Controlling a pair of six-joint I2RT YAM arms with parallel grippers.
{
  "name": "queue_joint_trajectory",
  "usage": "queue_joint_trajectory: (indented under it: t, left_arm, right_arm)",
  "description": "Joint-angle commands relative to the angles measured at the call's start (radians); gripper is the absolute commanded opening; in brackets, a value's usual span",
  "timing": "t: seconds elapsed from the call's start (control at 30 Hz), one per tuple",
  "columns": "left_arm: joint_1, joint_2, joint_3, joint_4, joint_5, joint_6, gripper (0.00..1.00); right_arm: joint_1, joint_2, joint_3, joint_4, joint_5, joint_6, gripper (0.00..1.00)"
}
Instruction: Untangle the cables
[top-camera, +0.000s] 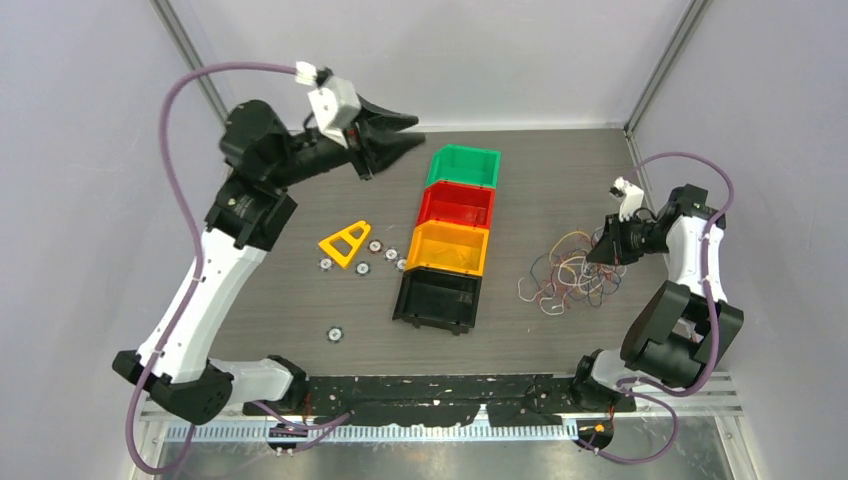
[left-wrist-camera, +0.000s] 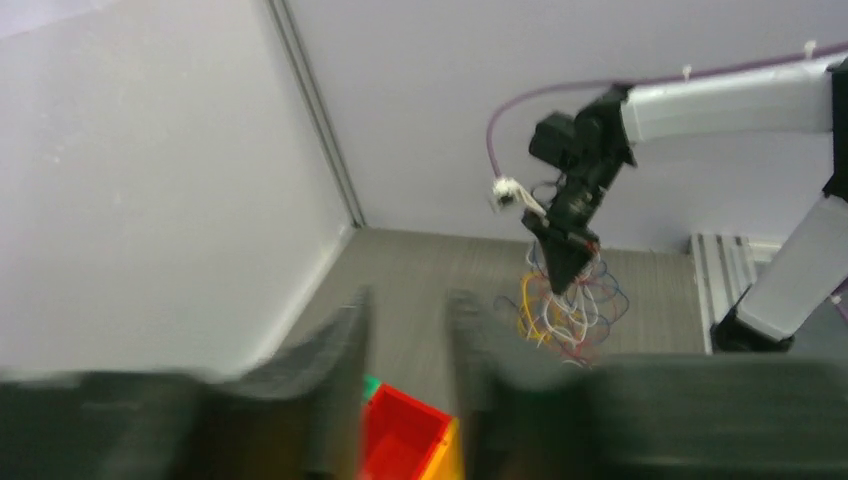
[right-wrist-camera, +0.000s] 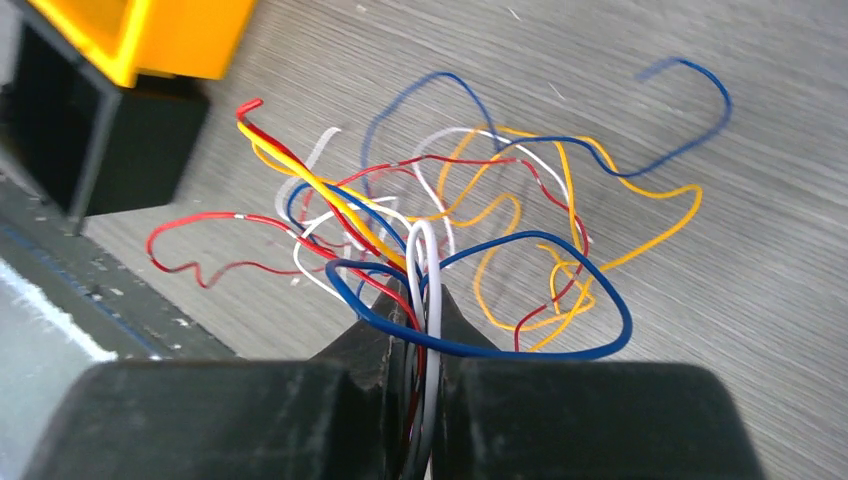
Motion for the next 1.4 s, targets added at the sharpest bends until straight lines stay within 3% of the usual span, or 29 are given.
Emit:
queue_joint_trajectory:
  t: [0.0,0.17,0.4,0.7,0.93,1.03,1.37]
  left_arm:
    - [-0.027,0.008,-0.174,-0.077,0.066,0.094,0.53]
    - [-0.082,0.013,-0.349,0.017,0.082,0.179,0.57]
    - [-0.174,0.147,-0.372,0.137,0.125,0.153,0.61]
    - [-0.277,0.278,-0.372,0.286,0.190,0.137,0.67]
    - [-0.320,0.296,-0.489,0.529,0.174,0.047,0.57]
    - [-0.343,0.314,-0.503,0.646,0.133,-0.031,0.53]
    - [-0.377,0.413,-0.471,0.850,0.094,-0.250,0.49]
  right_arm:
    - [0.003,-0.065,0.128,-0.139,-0.223,-0.040,0.05]
    - [0.005,-0.133,0.273,-0.273,-0.363,-0.024,0.05]
    - [0.024,-0.205,0.368,-0.327,-0.481,0.038,0.05]
    - [0.058,-0.339,0.359,0.081,-0.526,0.538,0.06]
    - [0.094,-0.395,0.279,0.450,-0.509,0.936,0.05]
    - [0.113,-0.400,0.250,0.541,-0.495,1.042,0.05]
    - [0.160,-0.402,0.219,0.664,-0.430,1.175,0.05]
